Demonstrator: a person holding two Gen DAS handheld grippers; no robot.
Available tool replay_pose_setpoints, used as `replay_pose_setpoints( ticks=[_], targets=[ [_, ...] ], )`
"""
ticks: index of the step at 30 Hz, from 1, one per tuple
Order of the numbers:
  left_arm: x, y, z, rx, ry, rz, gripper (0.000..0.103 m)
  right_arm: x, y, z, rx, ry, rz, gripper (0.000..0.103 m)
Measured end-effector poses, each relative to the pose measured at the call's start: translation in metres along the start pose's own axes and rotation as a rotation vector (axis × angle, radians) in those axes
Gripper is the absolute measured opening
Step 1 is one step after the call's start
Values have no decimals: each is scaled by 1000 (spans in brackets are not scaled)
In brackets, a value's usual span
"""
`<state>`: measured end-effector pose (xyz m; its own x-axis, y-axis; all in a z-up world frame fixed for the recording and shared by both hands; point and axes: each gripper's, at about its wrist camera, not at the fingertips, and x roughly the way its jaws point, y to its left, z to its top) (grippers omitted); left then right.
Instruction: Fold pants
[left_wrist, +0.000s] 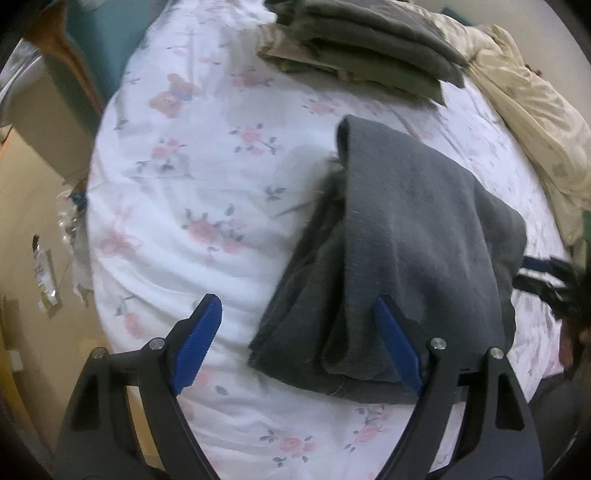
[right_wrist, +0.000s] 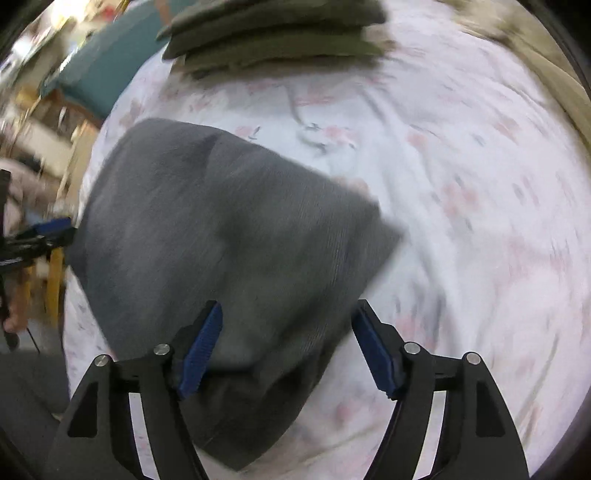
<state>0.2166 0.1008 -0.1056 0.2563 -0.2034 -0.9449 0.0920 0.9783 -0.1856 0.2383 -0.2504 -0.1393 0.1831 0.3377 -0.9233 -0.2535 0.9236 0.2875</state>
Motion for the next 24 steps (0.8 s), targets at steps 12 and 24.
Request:
replay_pose_setpoints(
  ticks=[12, 24],
  targets=[
    [7, -57, -15, 241, 9, -79, 23, 5, 25, -75, 169, -18, 157, 19],
    [-44, -41, -4, 201, -37, -142, 7, -61, 69, -94, 75, -183, 172, 8]
  ],
)
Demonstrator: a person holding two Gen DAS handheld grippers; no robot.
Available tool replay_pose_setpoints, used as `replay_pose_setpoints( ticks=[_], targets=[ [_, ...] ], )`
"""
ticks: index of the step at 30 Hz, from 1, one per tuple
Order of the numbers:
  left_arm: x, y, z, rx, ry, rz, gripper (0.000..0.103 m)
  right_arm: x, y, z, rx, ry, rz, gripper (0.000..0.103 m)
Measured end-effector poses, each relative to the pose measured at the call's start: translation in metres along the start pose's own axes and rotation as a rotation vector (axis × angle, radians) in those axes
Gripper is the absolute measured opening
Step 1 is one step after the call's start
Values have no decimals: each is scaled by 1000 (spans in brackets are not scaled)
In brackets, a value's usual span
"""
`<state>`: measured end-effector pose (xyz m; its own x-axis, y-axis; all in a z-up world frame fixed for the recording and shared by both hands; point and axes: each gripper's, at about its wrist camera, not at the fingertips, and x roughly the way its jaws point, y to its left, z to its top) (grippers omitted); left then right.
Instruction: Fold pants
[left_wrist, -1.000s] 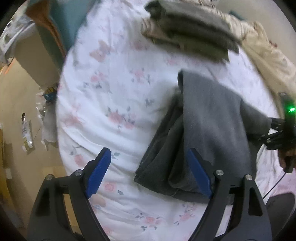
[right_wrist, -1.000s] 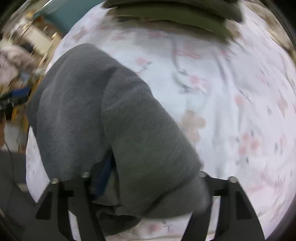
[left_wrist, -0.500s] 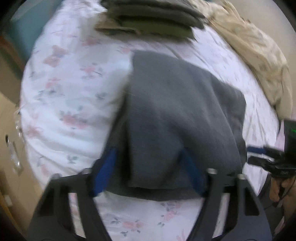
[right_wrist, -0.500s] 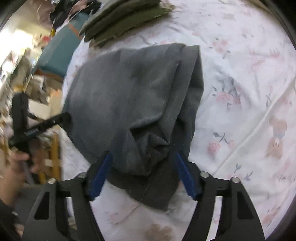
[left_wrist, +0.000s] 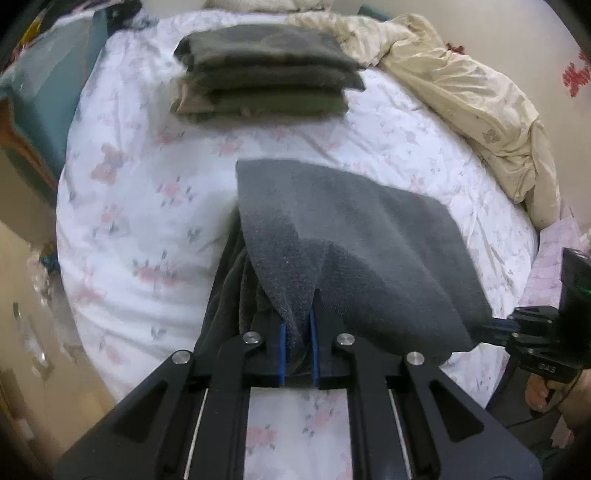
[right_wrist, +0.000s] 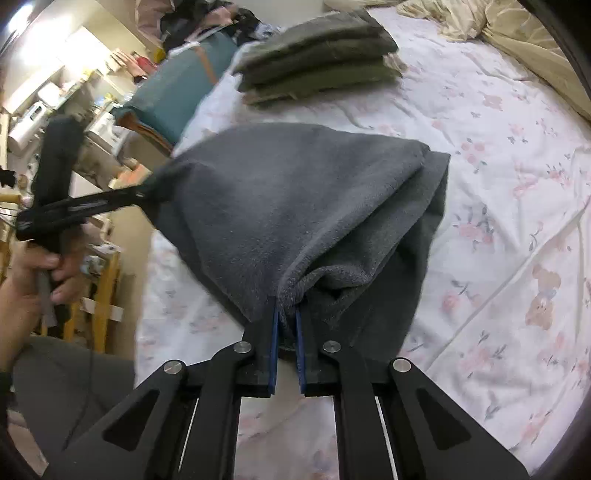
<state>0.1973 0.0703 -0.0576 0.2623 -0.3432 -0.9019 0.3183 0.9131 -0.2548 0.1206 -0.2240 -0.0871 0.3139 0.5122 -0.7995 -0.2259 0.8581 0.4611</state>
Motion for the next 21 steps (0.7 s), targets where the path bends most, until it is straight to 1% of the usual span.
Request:
replay_pose_setpoints(
  ticks=[1, 3, 5, 6, 9, 11, 12, 13, 14, 15, 16, 17, 18, 19, 20, 21],
  targets=[
    [6, 3, -2, -4, 33, 17, 7, 0, 2, -4, 10, 1, 8, 8],
    [26, 9, -13, 9, 114, 67, 7, 14, 2, -12, 29, 45, 31, 8],
    [47, 10, -22, 32, 179, 124, 7, 32, 2, -21, 35, 79, 16, 8],
    [53, 9, -25, 44, 200, 139, 7, 43, 0, -26, 31, 99, 2, 8],
    [70, 4, -31, 87, 235, 179, 8, 68, -15, -40, 72, 149, -27, 7],
    [74, -1, -30, 100, 237, 204, 8, 72, -24, -43, 121, 173, -10, 10],
    [74, -2, -30, 100, 234, 210, 9, 70, -27, -43, 145, 175, -8, 13],
    [73, -2, -28, 96, 234, 214, 11, 65, -28, -42, 151, 183, -29, 21],
    [72, -1, -28, 86, 232, 216, 13, 59, -28, -41, 151, 187, -44, 26],
    [70, 1, -28, 76, 229, 207, 15, 52, -30, -38, 154, 180, -48, 27],
    [68, 3, -28, 68, 231, 199, 24, 43, -34, -36, 168, 158, -37, 28],
    [64, 8, -27, 57, 232, 186, 29, 32, -39, -33, 188, 126, -25, 32],
    [59, 11, -27, 44, 224, 168, 42, 27, -43, -32, 200, 104, -17, 41],
    [53, 16, -27, 26, 206, 146, 62, 20, -51, -30, 225, 69, 3, 68],
    [45, 22, -27, -2, 169, 114, 73, 17, -58, -29, 254, 42, 18, 87],
    [39, 27, -27, -27, 133, 94, 89, 14, -69, -26, 308, 9, 40, 89]
  ],
)
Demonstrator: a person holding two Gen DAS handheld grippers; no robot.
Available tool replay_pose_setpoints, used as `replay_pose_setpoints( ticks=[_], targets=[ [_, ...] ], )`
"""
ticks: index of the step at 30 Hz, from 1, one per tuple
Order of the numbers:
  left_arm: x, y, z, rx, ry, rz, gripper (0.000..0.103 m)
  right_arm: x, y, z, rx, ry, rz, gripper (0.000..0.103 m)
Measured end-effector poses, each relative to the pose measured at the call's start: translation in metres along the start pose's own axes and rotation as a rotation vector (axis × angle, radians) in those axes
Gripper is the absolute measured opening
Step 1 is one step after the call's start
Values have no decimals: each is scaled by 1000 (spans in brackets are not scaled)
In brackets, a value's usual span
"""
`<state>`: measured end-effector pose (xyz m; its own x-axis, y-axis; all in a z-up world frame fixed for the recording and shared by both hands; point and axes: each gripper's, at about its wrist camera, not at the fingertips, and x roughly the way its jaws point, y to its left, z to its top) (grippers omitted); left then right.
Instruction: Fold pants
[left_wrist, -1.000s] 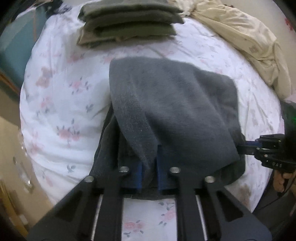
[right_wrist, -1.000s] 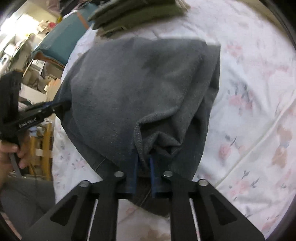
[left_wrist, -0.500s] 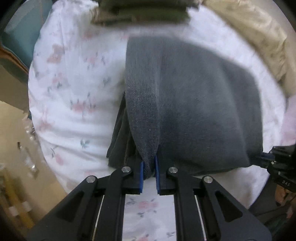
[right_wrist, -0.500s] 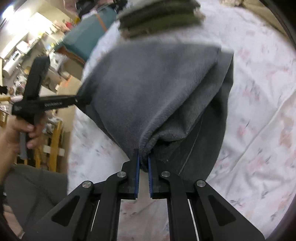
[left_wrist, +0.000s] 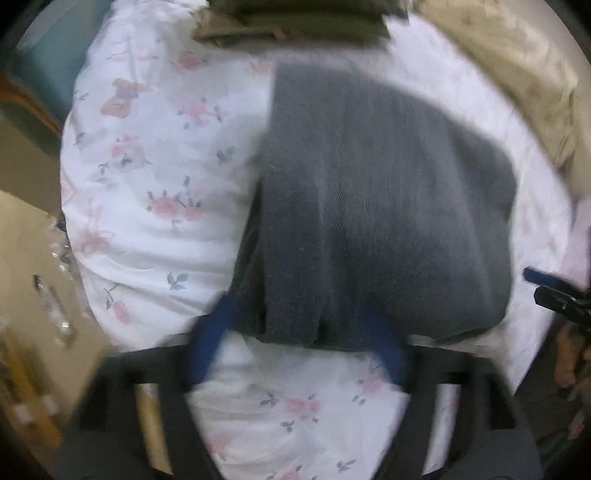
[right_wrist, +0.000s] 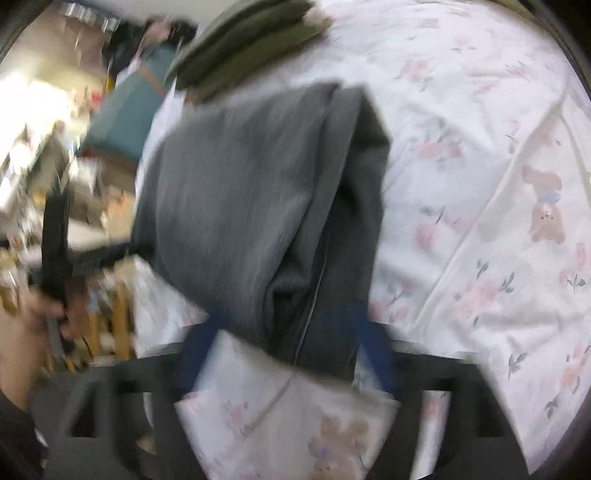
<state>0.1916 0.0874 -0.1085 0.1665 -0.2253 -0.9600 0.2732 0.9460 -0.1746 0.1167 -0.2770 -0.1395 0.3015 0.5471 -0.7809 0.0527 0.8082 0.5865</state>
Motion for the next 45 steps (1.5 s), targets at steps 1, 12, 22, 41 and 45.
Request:
replay_pose_setpoints(
  ticks=[1, 12, 22, 41, 45],
  targets=[
    [-3, 6, 0, -31, -31, -13, 98, 1, -7, 5, 47, -14, 21, 89],
    [63, 3, -2, -91, 171, -14, 82, 67, -24, 24, 97, 47, 70, 47],
    [-12, -37, -22, -98, 72, -49, 24, 26, 1, 52, -79, 53, 23, 20],
    [-9, -61, -111, -304, -4, 54, 62, -35, -21, 86, -184, -24, -174, 18],
    [-55, -74, -79, -207, -282, 183, 60, -37, 32, 97, -376, -131, -166, 18]
  ],
)
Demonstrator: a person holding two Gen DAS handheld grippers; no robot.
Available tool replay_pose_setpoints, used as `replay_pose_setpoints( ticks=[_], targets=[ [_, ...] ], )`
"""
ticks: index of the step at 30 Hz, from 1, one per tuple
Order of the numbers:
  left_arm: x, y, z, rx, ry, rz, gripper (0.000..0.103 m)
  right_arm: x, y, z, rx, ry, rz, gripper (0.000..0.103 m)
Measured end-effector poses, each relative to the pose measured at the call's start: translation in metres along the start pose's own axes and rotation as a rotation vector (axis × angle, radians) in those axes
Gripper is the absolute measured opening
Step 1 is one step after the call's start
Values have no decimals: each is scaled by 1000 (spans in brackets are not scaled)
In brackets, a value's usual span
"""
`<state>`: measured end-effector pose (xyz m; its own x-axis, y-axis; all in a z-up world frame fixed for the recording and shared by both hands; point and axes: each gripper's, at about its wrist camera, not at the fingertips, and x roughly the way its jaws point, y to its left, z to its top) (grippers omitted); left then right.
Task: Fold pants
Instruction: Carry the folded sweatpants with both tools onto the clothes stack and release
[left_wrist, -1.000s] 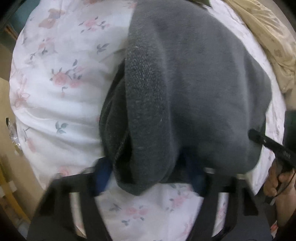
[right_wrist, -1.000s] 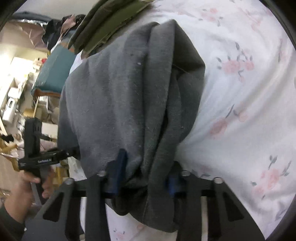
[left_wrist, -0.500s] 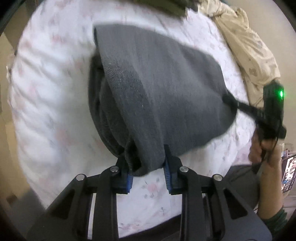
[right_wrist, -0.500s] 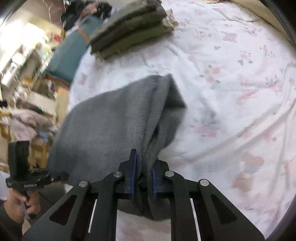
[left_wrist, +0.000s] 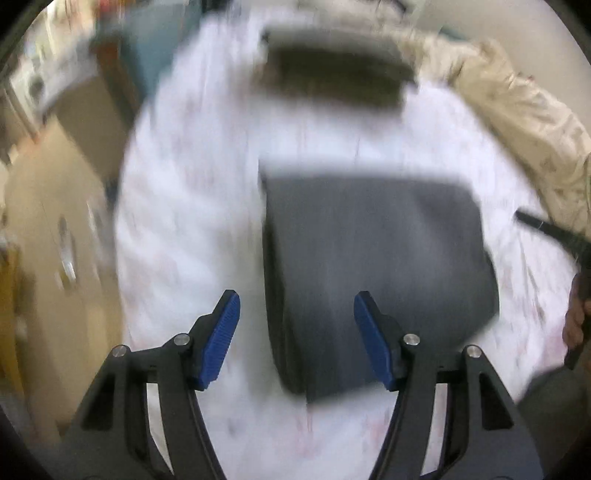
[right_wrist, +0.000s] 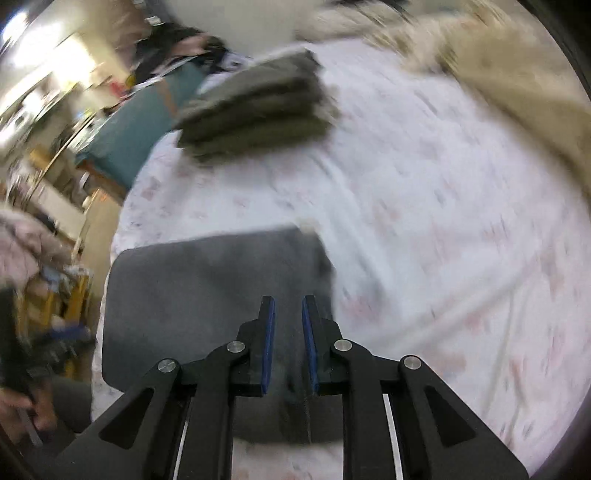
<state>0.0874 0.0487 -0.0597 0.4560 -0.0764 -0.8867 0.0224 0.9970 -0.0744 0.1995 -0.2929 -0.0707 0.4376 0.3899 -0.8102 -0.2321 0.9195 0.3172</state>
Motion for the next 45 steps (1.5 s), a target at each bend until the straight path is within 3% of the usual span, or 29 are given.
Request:
replay_pose_setpoints(
  ticks=[3, 4, 7, 8, 11, 13, 15, 16, 17, 20, 21, 22, 23, 25, 26, 29, 33, 35, 36, 37, 39, 40, 43, 45],
  targets=[
    [11, -26, 27, 70, -94, 28, 57, 25, 19, 17, -45, -4, 19, 18],
    [21, -33, 35, 82, -98, 34, 43, 40, 23, 21, -29, 6, 35, 18],
    [64, -38, 47, 90, -29, 42, 23, 74, 29, 28, -8, 29, -3, 18],
    [80, -30, 48, 74, -1, 51, 23, 87, 30, 28, -17, 52, -36, 10],
    [107, -11, 42, -1, 50, 20, 24, 104, 18, 25, -31, 73, -107, 3],
    [111, -2, 36, -31, 55, 2, 32, 105, 5, 25, -33, 87, -172, 0],
    [110, 6, 36, -52, 49, 55, 39, 110, -14, 23, -12, 142, -262, 9],
    [105, 13, 36, -83, 48, 86, 42, 110, -31, 20, 27, 179, -234, 9],
    [100, 23, 33, -133, 46, 107, 46, 101, -48, 17, 90, 178, -148, 9],
    [81, 46, 23, -277, 13, 53, 70, 65, -73, 12, 170, 91, 10, 12],
    [77, 50, 19, -307, 7, 10, 82, 56, -80, 11, 203, 78, 64, 16],
    [76, 54, 13, -335, 11, -50, 90, 53, -84, 11, 231, 80, 102, 31],
    [77, 55, 8, -358, 34, -98, 91, 52, -87, 11, 271, 91, 156, 66],
    [85, 55, -1, -403, 104, -183, 91, 58, -87, 6, 322, 124, 230, 99],
    [92, 52, -9, -427, 150, -242, 91, 63, -83, 3, 325, 147, 248, 99],
    [107, 33, -26, -380, 233, -277, 91, 93, -68, -8, 282, 265, 262, 99],
    [125, 17, -34, -307, 261, -308, 95, 123, -55, -30, 239, 365, 231, 99],
    [129, 18, -31, -316, 287, -333, 95, 126, -42, -35, 171, 356, 219, 95],
    [130, 18, -29, -314, 293, -341, 89, 124, -34, -36, 141, 356, 230, 90],
    [129, 16, -27, -304, 293, -352, 73, 123, -27, -38, 129, 363, 267, 78],
    [124, 8, -22, -257, 292, -367, 56, 118, -18, -37, 90, 331, 245, 66],
    [121, 6, -21, -244, 278, -363, 45, 116, -14, -38, 75, 317, 240, 53],
    [106, -2, -16, -206, 236, -340, 25, 107, -12, -39, 87, 278, 217, 31],
    [85, -12, -8, -155, 183, -322, 21, 93, -10, -38, 67, 226, 206, 27]
  ],
)
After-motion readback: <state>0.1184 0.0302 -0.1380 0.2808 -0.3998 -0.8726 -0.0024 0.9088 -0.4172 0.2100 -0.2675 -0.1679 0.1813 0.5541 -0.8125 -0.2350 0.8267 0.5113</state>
